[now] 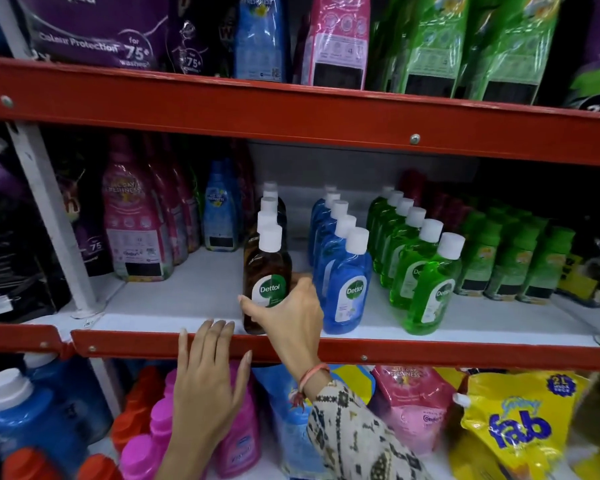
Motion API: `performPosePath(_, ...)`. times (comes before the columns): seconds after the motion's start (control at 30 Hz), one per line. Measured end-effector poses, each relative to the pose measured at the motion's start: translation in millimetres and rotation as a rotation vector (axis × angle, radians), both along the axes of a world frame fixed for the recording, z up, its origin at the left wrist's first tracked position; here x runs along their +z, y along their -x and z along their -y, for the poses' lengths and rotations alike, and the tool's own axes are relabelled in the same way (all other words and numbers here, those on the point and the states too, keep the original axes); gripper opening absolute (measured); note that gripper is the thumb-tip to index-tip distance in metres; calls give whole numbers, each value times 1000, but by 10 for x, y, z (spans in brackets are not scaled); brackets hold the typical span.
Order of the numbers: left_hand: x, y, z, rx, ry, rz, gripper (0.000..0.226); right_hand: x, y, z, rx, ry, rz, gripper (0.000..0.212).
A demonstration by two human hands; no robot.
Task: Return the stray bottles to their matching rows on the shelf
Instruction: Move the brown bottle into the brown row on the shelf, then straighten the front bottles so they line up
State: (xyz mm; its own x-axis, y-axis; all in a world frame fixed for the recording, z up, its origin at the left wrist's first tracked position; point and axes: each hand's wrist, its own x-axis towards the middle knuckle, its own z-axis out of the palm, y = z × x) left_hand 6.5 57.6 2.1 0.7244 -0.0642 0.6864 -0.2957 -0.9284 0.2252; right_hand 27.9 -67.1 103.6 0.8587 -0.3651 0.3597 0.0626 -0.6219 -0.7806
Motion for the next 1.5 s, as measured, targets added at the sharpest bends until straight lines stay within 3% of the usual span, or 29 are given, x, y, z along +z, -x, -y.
performPosePath(0.23, 176, 95, 54, -88, 184, -84, 57, -50, 10, 74, 89, 77, 7, 89)
performPosePath(0.33, 369, 170, 146, -148, 350, -142, 69, -115, 43, 239, 235, 31, -38, 74)
performPosePath(0.43, 577, 176, 239, -269, 521, -310, 81, -193, 112, 357, 319, 123, -69, 53)
performPosePath(0.5, 685, 143, 270, -289, 534, -392, 81, -213, 167, 366, 350, 162, -57, 49)
performPosePath(0.63, 784, 26, 230, -292, 518, -507, 71, -281, 182, 348, 358, 231, -46, 67)
performPosePath(0.73, 809, -37, 179, -304, 512, -543, 90, -325, 165, 354, 345, 201, -24, 66)
performPosePath(0.83, 824, 2, 185, -321, 505, -520, 98, -357, 166, 363, 345, 167, 17, 58)
performPosePath(1.2, 747, 2, 197, -280, 496, -452, 92, -355, 197, 387, 350, 172, 49, 59)
performPosePath(1.4, 668, 185, 486, -166, 678, -17, 61, -249, 461, 642, 163, 2, 320, 31)
performPosePath(1.5, 678, 302, 714, -307, 668, -100, 55, -246, 494, 912, 14, -111, 381, 22)
